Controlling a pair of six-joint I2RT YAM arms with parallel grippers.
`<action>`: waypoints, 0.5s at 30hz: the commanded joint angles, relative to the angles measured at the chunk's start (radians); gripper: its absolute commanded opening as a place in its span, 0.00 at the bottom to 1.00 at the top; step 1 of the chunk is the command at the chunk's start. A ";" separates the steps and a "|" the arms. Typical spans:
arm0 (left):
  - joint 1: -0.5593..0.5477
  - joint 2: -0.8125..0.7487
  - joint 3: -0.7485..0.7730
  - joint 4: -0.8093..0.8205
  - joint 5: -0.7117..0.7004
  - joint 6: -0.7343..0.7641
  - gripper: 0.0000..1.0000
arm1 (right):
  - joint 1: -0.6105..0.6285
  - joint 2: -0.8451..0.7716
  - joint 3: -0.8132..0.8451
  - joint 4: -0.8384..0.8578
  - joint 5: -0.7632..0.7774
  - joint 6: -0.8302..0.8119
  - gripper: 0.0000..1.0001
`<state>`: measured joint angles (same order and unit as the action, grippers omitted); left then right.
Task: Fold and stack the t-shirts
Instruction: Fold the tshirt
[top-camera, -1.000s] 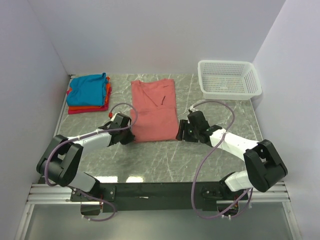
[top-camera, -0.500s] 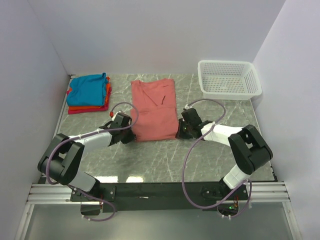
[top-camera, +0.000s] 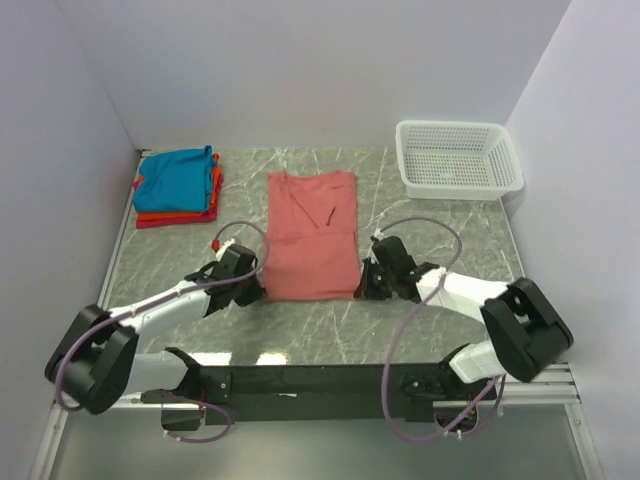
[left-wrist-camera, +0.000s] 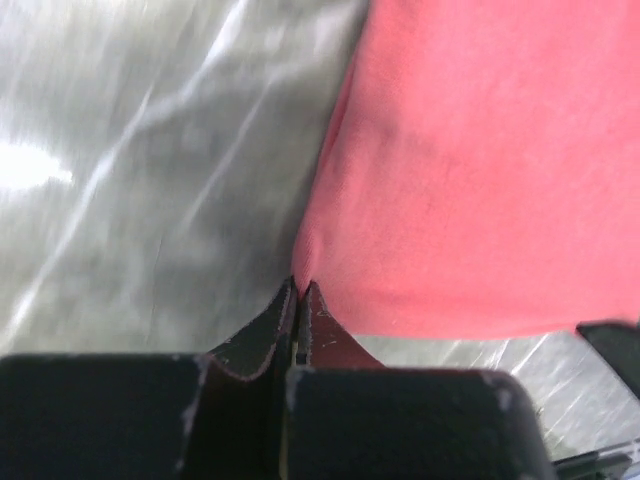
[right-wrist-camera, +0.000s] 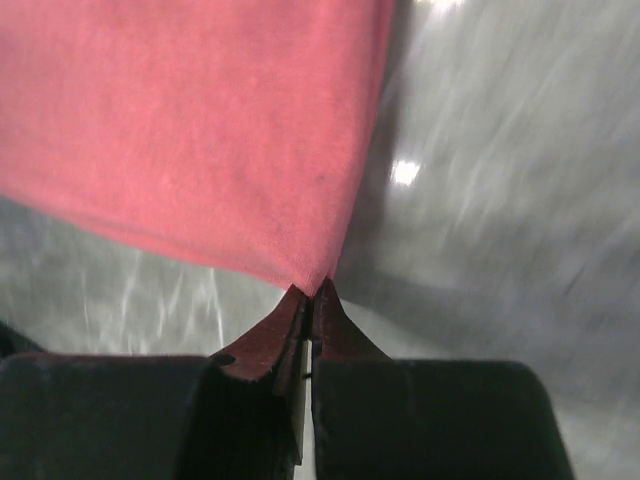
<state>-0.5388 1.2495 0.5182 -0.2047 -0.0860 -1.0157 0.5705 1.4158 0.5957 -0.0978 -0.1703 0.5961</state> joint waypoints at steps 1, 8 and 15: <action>-0.109 -0.103 -0.023 -0.180 -0.104 -0.094 0.01 | 0.081 -0.145 -0.079 -0.084 -0.025 0.069 0.00; -0.300 -0.297 -0.029 -0.364 -0.155 -0.270 0.01 | 0.223 -0.441 -0.151 -0.285 0.046 0.221 0.00; -0.309 -0.414 0.075 -0.358 -0.172 -0.196 0.01 | 0.213 -0.606 -0.067 -0.387 0.097 0.212 0.00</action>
<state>-0.8455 0.8417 0.5091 -0.5632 -0.2108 -1.2327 0.7895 0.8291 0.4587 -0.4248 -0.1200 0.7956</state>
